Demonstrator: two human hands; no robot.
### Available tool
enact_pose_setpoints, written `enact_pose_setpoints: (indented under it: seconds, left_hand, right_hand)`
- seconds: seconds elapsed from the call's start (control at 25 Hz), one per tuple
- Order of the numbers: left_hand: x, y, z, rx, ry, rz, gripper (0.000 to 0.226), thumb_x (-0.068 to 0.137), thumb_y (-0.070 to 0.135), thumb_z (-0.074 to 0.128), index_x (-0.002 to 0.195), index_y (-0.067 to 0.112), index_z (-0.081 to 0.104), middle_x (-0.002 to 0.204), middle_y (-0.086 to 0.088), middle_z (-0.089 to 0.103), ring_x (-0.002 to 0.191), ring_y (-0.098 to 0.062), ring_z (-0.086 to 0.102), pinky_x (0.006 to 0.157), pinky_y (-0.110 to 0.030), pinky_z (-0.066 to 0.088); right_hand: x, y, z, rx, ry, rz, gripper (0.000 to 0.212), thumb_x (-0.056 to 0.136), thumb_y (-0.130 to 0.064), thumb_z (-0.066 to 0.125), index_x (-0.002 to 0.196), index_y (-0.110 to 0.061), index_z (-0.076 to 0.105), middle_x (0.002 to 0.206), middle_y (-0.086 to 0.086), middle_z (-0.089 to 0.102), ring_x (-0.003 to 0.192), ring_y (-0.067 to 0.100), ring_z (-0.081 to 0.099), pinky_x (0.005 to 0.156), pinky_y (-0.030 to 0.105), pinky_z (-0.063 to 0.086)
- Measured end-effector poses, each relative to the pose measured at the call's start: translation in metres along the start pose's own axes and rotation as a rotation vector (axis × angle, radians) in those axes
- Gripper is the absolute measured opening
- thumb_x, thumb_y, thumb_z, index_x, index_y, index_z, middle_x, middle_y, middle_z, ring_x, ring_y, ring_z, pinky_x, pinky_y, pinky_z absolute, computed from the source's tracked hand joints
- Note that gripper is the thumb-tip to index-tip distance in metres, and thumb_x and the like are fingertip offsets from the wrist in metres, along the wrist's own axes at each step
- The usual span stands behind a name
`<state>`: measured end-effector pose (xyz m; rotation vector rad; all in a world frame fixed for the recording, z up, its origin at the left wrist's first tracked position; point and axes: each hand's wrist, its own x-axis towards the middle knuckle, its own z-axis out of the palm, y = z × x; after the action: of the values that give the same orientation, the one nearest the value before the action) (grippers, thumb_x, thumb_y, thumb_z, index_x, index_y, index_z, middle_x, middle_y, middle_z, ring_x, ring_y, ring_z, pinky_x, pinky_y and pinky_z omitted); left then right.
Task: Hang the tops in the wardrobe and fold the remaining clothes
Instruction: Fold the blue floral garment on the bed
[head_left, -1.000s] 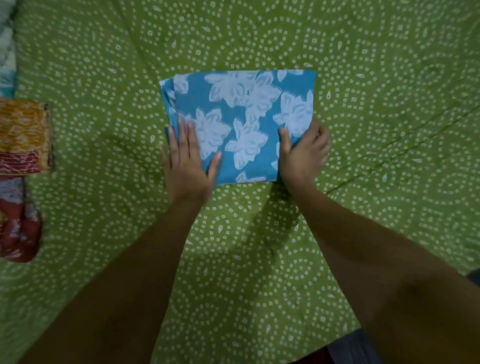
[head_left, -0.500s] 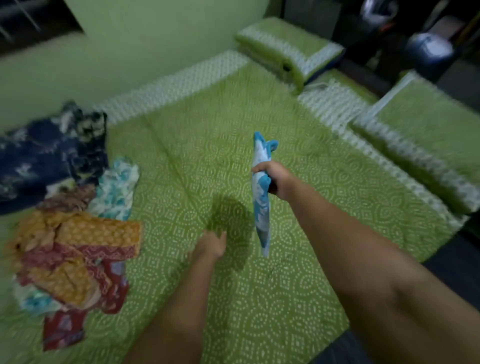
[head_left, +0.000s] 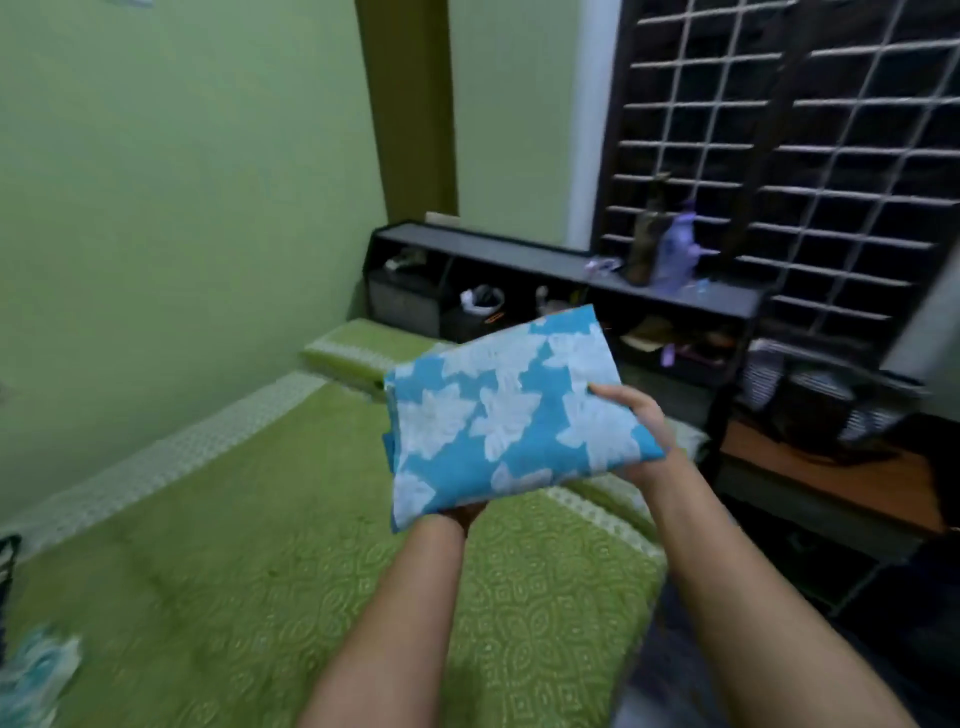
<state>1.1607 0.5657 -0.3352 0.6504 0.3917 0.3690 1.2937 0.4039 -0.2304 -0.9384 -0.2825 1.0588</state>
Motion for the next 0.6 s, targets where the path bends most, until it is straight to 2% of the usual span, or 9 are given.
enact_pose_setpoints:
  seconds: [0.12,0.16,0.2,0.24,0.32,0.36,0.44,0.52,0.6]
  left_hand:
    - [0.048,-0.034,0.079,0.054,-0.060,0.087,0.070,0.046,0.056,0.082,0.101,0.014,0.071,0.100,-0.001,0.074,0.095,-0.019,0.068,0.091,-0.042,0.049]
    - [0.051,-0.042,0.106,0.022,-0.212,0.103,0.073,0.054,0.056,0.080,0.107,0.007,0.071,0.110,-0.006,0.071,0.105,-0.018,0.065,0.097,-0.036,0.047]
    - [0.057,-0.050,0.128,-0.029,-0.450,0.137,0.073,0.072,0.050,0.073,0.120,-0.003,0.062,0.126,-0.015,0.062,0.119,-0.023,0.057,0.106,-0.037,0.039]
    - [0.064,-0.060,0.155,-0.039,-0.549,0.125,0.069,0.076,0.048,0.070,0.124,-0.001,0.061,0.131,-0.020,0.057,0.122,-0.029,0.055,0.105,-0.042,0.040]
    - [0.078,-0.081,0.200,0.072,-0.390,-0.062,0.073,0.054,0.058,0.081,0.110,0.012,0.071,0.116,-0.016,0.067,0.105,-0.032,0.064,0.086,-0.048,0.053]
    - [0.091,-0.090,0.216,0.108,-0.326,-0.088,0.074,0.053,0.064,0.078,0.110,0.017,0.071,0.114,-0.013,0.068,0.102,-0.032,0.065,0.083,-0.048,0.055]
    - [0.115,-0.106,0.255,0.203,-0.322,-0.200,0.067,0.077,0.073,0.050,0.107,0.017,0.072,0.112,-0.013,0.069,0.096,-0.031,0.068,0.077,-0.046,0.057]
    - [0.156,-0.131,0.285,0.384,-0.237,-0.303,0.057,0.094,0.055,0.035,0.099,0.010,0.070,0.091,-0.014,0.073,0.076,-0.027,0.071,0.066,-0.037,0.059]
    - [0.202,-0.162,0.307,0.721,-0.173,-0.415,0.032,0.098,0.031,0.044,0.095,0.007,0.065,0.074,-0.010,0.073,0.062,-0.022,0.071,0.066,-0.032,0.056]
  right_hand:
    - [-0.047,-0.055,-0.113,-0.043,0.094,-0.005,0.079,0.032,-0.008,0.090,0.107,0.002,0.069,0.112,0.020,0.067,0.092,0.032,0.069,0.083,0.046,0.054]
    - [-0.059,-0.070,-0.139,-0.064,0.127,-0.004,0.083,0.034,-0.009,0.090,0.113,0.001,0.066,0.116,0.020,0.066,0.095,0.033,0.068,0.085,0.047,0.053]
    - [-0.071,-0.084,-0.160,-0.075,0.153,-0.006,0.085,0.037,-0.011,0.089,0.117,-0.001,0.063,0.119,0.019,0.065,0.098,0.034,0.067,0.087,0.048,0.052]
    - [-0.081,-0.100,-0.187,-0.059,0.176,-0.026,0.086,0.038,-0.015,0.089,0.119,-0.002,0.063,0.119,0.019,0.064,0.098,0.034,0.067,0.089,0.048,0.052]
    - [-0.096,-0.132,-0.232,-0.030,0.264,-0.071,0.086,0.040,-0.024,0.093,0.118,-0.004,0.064,0.113,0.018,0.067,0.093,0.032,0.069,0.083,0.044,0.056]
    - [-0.102,-0.145,-0.247,-0.059,0.315,-0.071,0.080,0.045,-0.027,0.093,0.116,-0.003,0.065,0.108,0.018,0.069,0.089,0.030,0.070,0.076,0.042,0.058]
    - [-0.107,-0.170,-0.279,-0.166,0.444,-0.006,0.048,0.075,-0.029,0.078,0.112,-0.003,0.064,0.094,0.016,0.073,0.076,0.025,0.072,0.061,0.035,0.059]
    - [-0.109,-0.188,-0.321,-0.264,0.601,0.080,0.026,0.094,-0.025,0.055,0.107,-0.003,0.061,0.079,0.013,0.074,0.064,0.022,0.072,0.050,0.031,0.057]
    - [-0.112,-0.200,-0.362,-0.319,0.744,0.103,0.024,0.098,-0.022,0.049,0.108,-0.003,0.061,0.074,0.012,0.073,0.061,0.024,0.071,0.053,0.032,0.058]
